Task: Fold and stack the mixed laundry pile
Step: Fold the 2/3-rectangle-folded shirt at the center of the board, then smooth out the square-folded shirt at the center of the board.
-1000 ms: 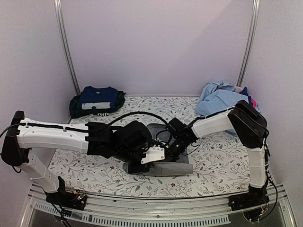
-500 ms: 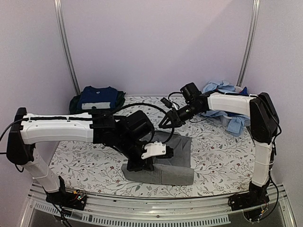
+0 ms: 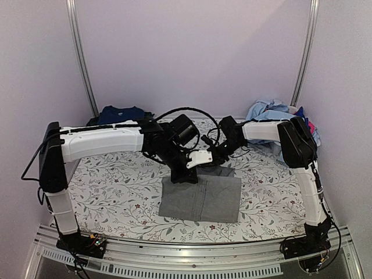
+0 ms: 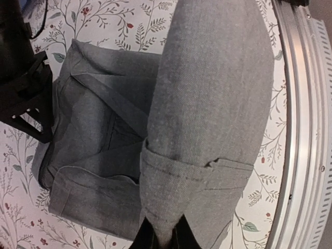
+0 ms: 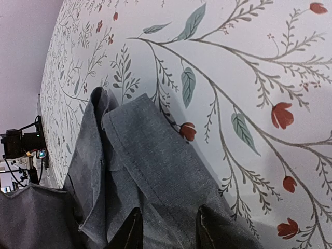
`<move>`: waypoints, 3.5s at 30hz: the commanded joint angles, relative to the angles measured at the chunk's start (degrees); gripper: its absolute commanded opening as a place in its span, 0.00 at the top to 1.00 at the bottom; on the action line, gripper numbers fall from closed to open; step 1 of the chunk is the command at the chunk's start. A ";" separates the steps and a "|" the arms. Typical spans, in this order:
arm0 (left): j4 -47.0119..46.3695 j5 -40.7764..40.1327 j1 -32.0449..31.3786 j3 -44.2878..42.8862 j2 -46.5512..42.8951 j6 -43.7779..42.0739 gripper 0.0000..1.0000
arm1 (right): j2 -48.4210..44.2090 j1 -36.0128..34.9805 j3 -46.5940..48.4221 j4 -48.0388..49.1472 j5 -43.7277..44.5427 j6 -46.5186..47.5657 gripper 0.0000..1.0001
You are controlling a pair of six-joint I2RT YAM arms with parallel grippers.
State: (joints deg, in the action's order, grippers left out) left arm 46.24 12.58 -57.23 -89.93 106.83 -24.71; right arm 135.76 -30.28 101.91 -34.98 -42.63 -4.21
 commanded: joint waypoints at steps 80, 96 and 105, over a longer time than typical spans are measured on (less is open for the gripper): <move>-44.97 24.34 28.01 18.62 8.65 56.72 0.48 | -13.63 7.68 -18.07 -3.17 15.60 5.84 0.88; -46.50 20.75 29.04 11.09 20.00 58.85 0.68 | -12.18 7.70 -8.84 -6.90 22.54 4.48 0.70; -52.96 31.83 35.29 28.72 -2.67 54.50 0.00 | -25.15 5.40 -11.02 -4.56 9.43 -3.04 0.60</move>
State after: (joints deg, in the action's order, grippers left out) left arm -2.68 37.50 -24.73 -68.34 114.98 33.61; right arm 118.39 -22.79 92.60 -41.41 -25.96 -3.29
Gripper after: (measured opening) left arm 0.972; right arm 0.402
